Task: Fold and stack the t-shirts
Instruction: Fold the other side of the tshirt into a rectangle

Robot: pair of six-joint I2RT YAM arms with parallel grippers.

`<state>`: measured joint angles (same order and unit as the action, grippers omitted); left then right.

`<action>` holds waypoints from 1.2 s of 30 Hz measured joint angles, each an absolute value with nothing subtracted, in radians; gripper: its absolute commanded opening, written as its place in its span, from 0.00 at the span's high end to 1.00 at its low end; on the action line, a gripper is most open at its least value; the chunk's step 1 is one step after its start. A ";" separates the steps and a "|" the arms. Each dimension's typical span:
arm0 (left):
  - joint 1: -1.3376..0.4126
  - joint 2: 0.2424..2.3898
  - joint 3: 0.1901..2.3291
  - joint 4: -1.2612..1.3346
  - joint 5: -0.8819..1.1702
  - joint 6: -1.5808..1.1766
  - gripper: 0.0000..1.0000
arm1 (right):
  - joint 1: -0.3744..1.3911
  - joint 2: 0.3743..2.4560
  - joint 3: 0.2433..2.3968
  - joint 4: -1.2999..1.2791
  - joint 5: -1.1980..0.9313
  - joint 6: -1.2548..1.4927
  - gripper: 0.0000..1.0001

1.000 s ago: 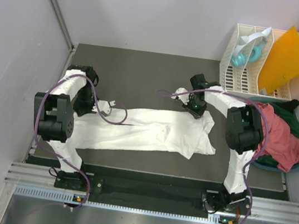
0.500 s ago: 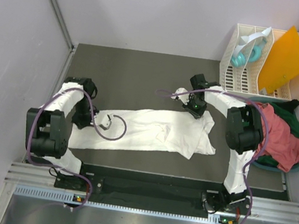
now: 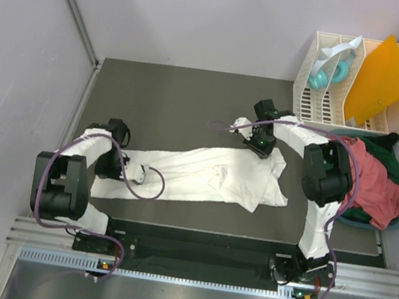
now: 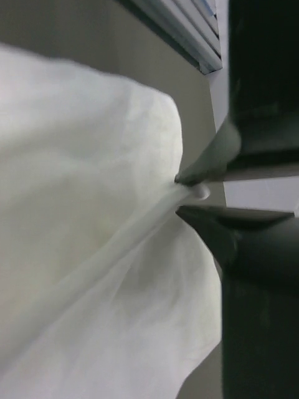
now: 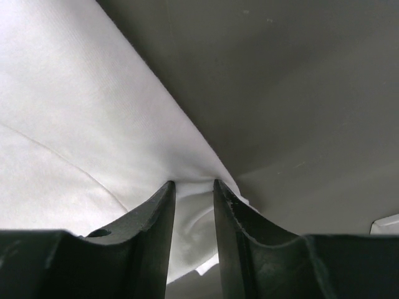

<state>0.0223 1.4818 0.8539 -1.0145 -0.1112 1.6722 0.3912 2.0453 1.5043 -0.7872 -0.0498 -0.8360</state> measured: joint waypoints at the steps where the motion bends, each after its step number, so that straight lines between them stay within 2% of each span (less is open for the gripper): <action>1: 0.022 1.487 0.848 -0.984 -0.125 1.663 0.51 | 0.392 2.041 1.498 -0.780 -0.049 -0.838 0.65; 2: 0.022 1.493 0.846 -0.957 -0.137 1.652 0.46 | 0.392 2.037 1.491 -0.773 -0.049 -0.839 0.63; 6: 0.023 1.520 0.844 -0.865 -0.179 1.621 0.41 | 0.392 2.015 1.460 -0.748 -0.051 -0.855 0.60; 14: 0.044 1.533 0.873 -0.884 -0.190 1.603 0.13 | 0.411 1.963 1.393 -0.749 -0.076 -0.885 0.56; 22: 0.081 1.469 0.879 -0.956 -0.195 1.650 0.08 | 0.417 1.943 1.362 -0.760 -0.092 -0.918 0.52; 30: 0.168 1.513 0.944 -0.867 -0.222 1.618 0.05 | 0.419 1.895 1.295 -0.725 -0.068 -0.986 0.47; 32: 0.177 1.569 1.030 -0.837 -0.213 1.561 0.04 | 0.419 1.892 1.290 -0.723 -0.060 -0.995 0.44; 33: 0.179 1.594 1.074 -0.819 -0.201 1.531 0.04 | 0.418 1.892 1.290 -0.720 -0.057 -0.995 0.41; 34: 0.178 1.614 1.114 -0.803 -0.189 1.504 0.04 | 0.418 1.892 1.290 -0.717 -0.054 -0.993 0.33; 36: 0.178 1.632 1.164 -0.770 -0.162 1.459 0.04 | 0.416 1.892 1.292 -0.702 -0.044 -0.979 0.29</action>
